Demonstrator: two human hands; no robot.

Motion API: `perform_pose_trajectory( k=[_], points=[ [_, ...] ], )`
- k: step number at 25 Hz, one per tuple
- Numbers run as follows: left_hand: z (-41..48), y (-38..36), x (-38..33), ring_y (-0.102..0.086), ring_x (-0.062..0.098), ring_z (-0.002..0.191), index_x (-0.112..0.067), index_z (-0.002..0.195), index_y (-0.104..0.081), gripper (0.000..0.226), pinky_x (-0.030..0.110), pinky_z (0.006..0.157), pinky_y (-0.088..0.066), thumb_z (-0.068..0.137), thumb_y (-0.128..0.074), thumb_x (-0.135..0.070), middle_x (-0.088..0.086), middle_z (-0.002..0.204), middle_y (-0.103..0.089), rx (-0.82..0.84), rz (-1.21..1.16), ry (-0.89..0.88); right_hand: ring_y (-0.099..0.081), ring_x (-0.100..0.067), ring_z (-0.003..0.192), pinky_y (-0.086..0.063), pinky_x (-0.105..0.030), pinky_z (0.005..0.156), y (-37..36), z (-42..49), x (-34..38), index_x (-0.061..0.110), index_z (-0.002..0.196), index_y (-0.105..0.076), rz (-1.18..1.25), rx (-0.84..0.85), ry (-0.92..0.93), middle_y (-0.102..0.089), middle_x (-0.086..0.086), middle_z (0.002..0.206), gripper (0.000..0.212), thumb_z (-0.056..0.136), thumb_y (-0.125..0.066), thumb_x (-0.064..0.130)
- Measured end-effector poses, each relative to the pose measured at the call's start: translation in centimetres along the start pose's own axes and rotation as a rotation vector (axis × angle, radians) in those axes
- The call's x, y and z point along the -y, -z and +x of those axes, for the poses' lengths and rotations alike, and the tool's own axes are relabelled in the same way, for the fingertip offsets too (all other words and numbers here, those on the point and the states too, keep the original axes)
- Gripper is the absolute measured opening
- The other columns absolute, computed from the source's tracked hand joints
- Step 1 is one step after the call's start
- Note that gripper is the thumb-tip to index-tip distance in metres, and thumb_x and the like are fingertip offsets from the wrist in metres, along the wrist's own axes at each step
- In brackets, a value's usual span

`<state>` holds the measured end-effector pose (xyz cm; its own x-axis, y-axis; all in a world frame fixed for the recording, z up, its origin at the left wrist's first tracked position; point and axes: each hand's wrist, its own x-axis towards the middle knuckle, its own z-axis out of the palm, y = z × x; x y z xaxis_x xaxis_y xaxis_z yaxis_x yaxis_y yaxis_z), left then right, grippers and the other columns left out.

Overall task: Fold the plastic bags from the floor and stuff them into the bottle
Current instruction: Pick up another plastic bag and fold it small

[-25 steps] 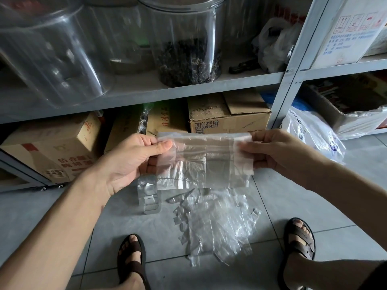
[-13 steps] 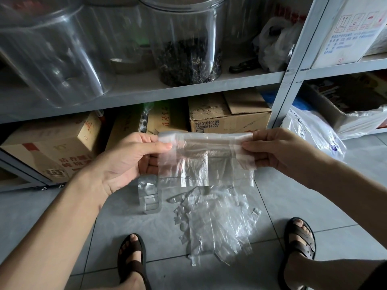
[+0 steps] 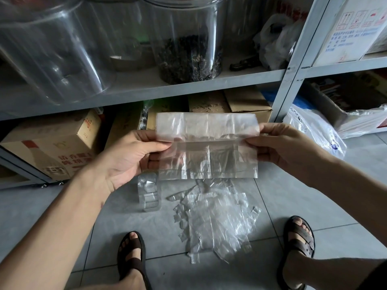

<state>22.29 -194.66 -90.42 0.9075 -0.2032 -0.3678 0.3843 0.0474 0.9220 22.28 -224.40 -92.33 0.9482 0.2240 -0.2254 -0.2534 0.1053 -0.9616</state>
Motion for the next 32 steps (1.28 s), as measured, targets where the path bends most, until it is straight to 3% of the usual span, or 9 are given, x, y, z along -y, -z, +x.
perform_pose_trajectory(
  k=[2, 4, 6, 9, 13, 17, 24, 29, 32],
  points=[
    [0.0, -0.1, 0.1, -0.076, 0.018, 0.069, -0.004, 0.088, -0.079, 0.023, 0.027, 0.055, -0.061, 0.073, -0.062, 0.000, 0.015, 0.087, -0.077, -0.014, -0.010, 0.004, -0.069, -0.017, 0.073, -0.059, -0.033, 0.076, 0.0, 0.0, 0.0, -0.010, 0.104, -0.066, 0.012, -0.020, -0.002, -0.074, -0.010, 0.087, 0.036, 0.073, -0.065, 0.008],
    [0.1, -0.2, 0.1, -0.075, 0.019, 0.066, -0.001, 0.096, -0.075, 0.022, 0.027, 0.054, -0.061, 0.081, -0.060, 0.003, 0.020, 0.090, -0.076, -0.005, 0.007, 0.008, -0.069, -0.015, 0.069, -0.060, -0.031, 0.073, -0.2, -0.1, 0.1, 0.001, 0.091, -0.074, 0.036, -0.019, 0.001, -0.074, -0.008, 0.082, 0.023, 0.072, -0.063, 0.008],
    [0.1, -0.2, 0.0, -0.073, 0.014, 0.062, -0.008, 0.078, -0.078, 0.039, 0.023, 0.050, -0.059, 0.093, -0.047, 0.010, 0.014, 0.082, -0.077, 0.015, 0.055, -0.015, -0.067, -0.014, 0.066, -0.060, -0.026, 0.065, -0.3, -0.3, 0.2, 0.012, 0.074, -0.077, 0.010, 0.003, 0.026, -0.071, -0.008, 0.077, 0.017, 0.077, -0.061, 0.006],
    [0.2, -0.4, 0.1, -0.071, 0.007, 0.061, -0.018, 0.057, -0.076, 0.065, 0.020, 0.049, -0.057, 0.095, -0.035, 0.015, -0.001, 0.072, -0.075, -0.001, 0.125, -0.033, -0.064, -0.013, 0.067, -0.059, -0.023, 0.062, -0.3, -0.4, 0.2, 0.015, 0.062, -0.073, -0.045, 0.037, 0.047, -0.066, -0.007, 0.077, 0.048, 0.096, -0.045, -0.005],
    [0.2, -0.4, 0.2, -0.070, 0.005, 0.067, -0.021, 0.061, -0.077, 0.063, 0.022, 0.056, -0.059, 0.096, -0.036, 0.012, -0.004, 0.078, -0.076, 0.023, 0.157, -0.043, -0.064, -0.012, 0.068, -0.059, -0.022, 0.061, -0.5, -0.5, 0.3, 0.014, 0.063, -0.071, -0.070, 0.037, 0.063, -0.065, -0.008, 0.079, 0.054, 0.098, -0.039, -0.010],
    [0.0, -0.4, 0.0, -0.069, 0.004, 0.066, -0.019, 0.066, -0.079, 0.052, 0.019, 0.050, -0.056, 0.095, -0.045, 0.007, -0.004, 0.081, -0.076, 0.061, 0.155, -0.041, -0.063, -0.011, 0.069, -0.056, -0.018, 0.061, -0.4, -0.5, 0.3, 0.010, 0.067, -0.069, -0.121, 0.022, 0.104, -0.066, -0.008, 0.080, 0.048, 0.093, -0.039, -0.017],
    [0.3, -0.1, 0.2, -0.071, 0.008, 0.069, -0.015, 0.070, -0.080, 0.053, 0.020, 0.057, -0.058, 0.098, -0.041, 0.009, 0.002, 0.085, -0.077, 0.060, 0.184, -0.044, -0.060, -0.001, 0.064, -0.046, -0.009, 0.058, -0.3, -0.5, 0.2, 0.004, 0.074, -0.066, -0.299, 0.014, 0.177, -0.067, 0.005, 0.068, 0.041, 0.087, -0.038, -0.023],
    [0.0, -0.1, 0.0, -0.070, 0.014, 0.074, -0.009, 0.078, -0.080, 0.050, 0.023, 0.060, -0.059, 0.094, -0.035, 0.007, 0.012, 0.094, -0.076, 0.081, 0.141, -0.043, -0.064, -0.001, 0.074, -0.049, -0.010, 0.067, -0.2, -1.0, 0.8, 0.004, 0.079, -0.071, -0.365, 0.056, 0.207, -0.071, 0.008, 0.078, 0.039, 0.091, -0.040, -0.017],
    [0.1, 0.1, 0.0, -0.067, 0.022, 0.084, -0.004, 0.084, -0.079, 0.050, 0.033, 0.071, -0.058, 0.089, -0.029, -0.002, 0.017, 0.104, -0.074, 0.102, 0.075, -0.006, -0.070, -0.008, 0.085, -0.052, -0.014, 0.073, 0.0, -1.1, 0.9, 0.008, 0.079, -0.077, -0.331, 0.055, 0.187, -0.076, -0.001, 0.091, 0.051, 0.087, -0.034, -0.020]
  ],
)
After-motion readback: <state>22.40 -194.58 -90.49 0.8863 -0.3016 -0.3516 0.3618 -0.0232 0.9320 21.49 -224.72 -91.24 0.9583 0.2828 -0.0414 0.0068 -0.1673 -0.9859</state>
